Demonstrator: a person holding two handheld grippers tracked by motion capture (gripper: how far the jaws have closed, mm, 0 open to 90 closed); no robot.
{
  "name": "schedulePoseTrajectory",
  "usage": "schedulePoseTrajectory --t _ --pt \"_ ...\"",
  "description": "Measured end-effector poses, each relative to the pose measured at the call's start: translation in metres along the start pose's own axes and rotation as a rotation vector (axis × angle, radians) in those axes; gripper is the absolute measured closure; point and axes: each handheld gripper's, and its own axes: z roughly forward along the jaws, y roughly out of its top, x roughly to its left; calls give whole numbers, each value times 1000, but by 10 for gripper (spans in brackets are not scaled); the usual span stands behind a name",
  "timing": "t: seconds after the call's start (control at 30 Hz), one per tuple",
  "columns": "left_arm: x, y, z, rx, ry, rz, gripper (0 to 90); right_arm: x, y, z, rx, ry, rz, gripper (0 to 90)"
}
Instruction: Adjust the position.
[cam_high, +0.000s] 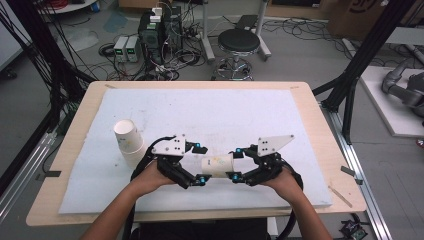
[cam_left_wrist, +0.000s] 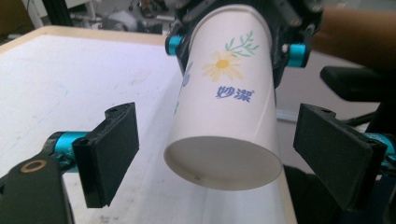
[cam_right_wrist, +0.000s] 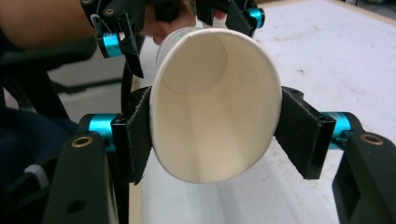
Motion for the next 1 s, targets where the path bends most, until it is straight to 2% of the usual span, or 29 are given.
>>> schedulePoseTrajectory --t 0.17,0.23,0.4,0.67,0.8,1.0 --pt "0 3 1 50 4 20 144 -1 15 3 86 -9 -18 327" --pt "0 4 2 57 1 12 144 0 20 4 110 -11 -22 326" --pt "1 7 4 111 3 32 145 0 32 6 176 -19 -51 328" --pt "1 6 11 182 11 50 148 2 48 15 321 -40 -108 329" --pt "1 6 14 201 17 50 149 4 54 19 367 -42 -134 330" --pt "0 5 18 257 21 68 161 4 58 25 421 -40 -143 330"
